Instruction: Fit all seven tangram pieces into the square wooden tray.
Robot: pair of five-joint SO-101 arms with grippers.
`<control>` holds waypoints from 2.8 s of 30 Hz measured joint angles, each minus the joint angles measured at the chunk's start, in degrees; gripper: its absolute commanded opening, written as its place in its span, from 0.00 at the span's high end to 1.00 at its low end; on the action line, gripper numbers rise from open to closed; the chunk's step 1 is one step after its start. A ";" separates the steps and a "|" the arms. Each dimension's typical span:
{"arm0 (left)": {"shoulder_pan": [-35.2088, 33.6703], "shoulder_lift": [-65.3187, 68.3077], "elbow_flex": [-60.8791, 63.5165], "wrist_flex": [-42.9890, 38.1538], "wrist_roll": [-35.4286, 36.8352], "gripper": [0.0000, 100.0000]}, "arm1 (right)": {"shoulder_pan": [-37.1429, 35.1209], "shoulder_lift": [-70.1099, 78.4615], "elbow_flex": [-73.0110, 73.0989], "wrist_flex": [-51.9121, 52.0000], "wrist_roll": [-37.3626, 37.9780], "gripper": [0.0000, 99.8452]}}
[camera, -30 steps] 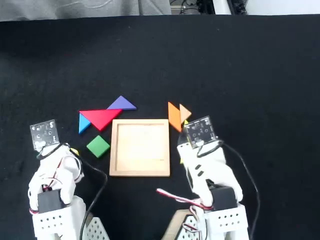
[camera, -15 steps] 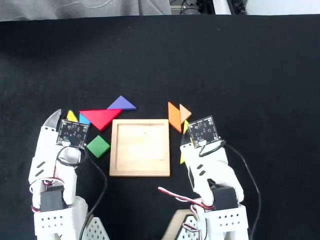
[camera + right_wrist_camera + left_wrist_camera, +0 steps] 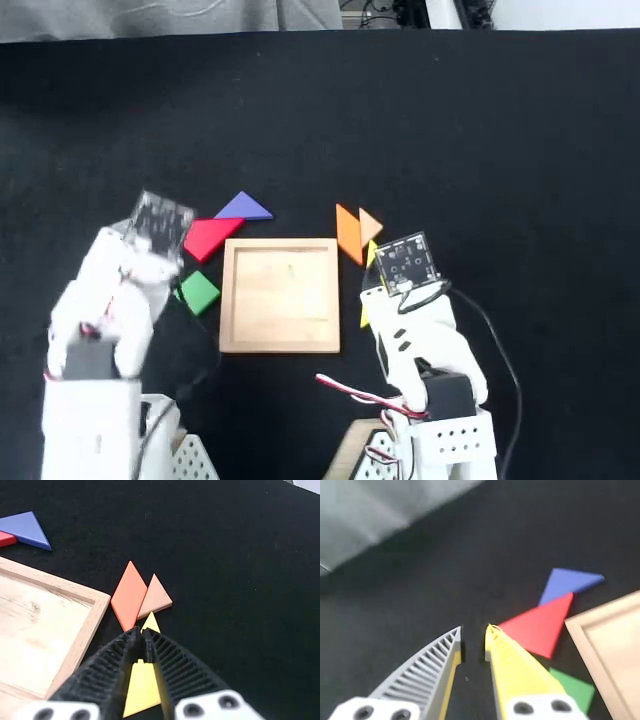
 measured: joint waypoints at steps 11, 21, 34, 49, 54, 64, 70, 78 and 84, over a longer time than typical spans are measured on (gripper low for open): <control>-0.09 58.02 -34.99 -0.35 6.15 0.91 | 0.00 0.00 0.00 0.00 0.00 0.99; -0.09 89.41 -46.24 -11.78 6.95 0.91 | 0.00 0.00 0.00 0.00 0.00 0.99; -1.85 90.20 -52.13 7.38 -10.73 0.91 | 0.00 0.00 0.00 0.00 0.00 0.99; -3.34 76.75 -55.12 30.33 -14.15 0.79 | 0.00 0.00 0.00 0.00 0.00 0.99; 2.55 75.34 -53.10 27.87 -10.29 0.70 | 0.00 0.00 0.00 0.00 0.00 0.99; 2.99 83.25 -52.92 19.87 3.60 0.58 | 0.00 0.00 0.00 0.00 0.00 0.99; 3.08 86.68 -53.27 19.60 0.35 0.59 | 0.26 0.00 0.00 0.00 0.00 0.99; 0.35 93.80 -58.73 17.93 -9.58 0.65 | 0.26 0.00 0.00 0.00 0.00 0.99; -0.26 95.47 -61.36 18.02 -10.37 0.65 | 0.26 0.00 0.00 0.00 0.00 0.99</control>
